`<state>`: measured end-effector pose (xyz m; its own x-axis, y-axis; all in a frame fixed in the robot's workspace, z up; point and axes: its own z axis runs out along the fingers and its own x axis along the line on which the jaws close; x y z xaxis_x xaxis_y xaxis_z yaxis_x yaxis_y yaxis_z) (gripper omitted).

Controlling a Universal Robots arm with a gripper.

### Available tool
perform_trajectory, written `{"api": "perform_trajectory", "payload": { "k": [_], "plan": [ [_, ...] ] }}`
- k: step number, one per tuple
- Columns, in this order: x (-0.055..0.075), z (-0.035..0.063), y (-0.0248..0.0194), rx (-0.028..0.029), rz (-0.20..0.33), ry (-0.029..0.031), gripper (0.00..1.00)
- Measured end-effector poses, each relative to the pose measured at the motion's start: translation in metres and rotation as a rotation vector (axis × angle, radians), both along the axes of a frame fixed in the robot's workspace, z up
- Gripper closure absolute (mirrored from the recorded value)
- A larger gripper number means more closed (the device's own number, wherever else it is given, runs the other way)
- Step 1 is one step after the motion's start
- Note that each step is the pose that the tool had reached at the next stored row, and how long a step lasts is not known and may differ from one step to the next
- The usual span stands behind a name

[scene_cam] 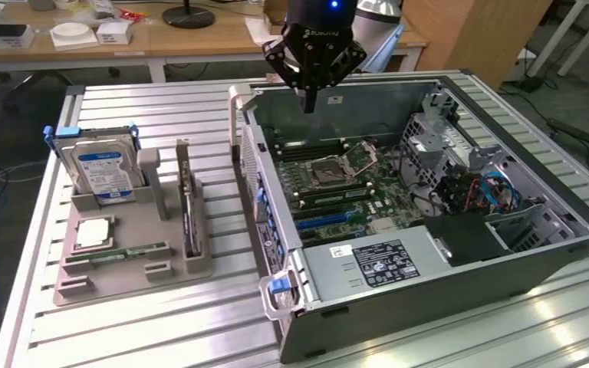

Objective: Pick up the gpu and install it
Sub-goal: 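Reach for the gpu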

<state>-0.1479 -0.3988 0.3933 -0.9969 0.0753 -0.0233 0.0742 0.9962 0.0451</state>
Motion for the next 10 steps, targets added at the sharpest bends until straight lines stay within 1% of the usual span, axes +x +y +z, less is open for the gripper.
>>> {"api": "perform_trajectory", "payload": {
  "k": [10],
  "plan": [
    [-0.019, 0.0, 0.0, 0.0, 0.0, 0.0, 0.9]
  ]
}}
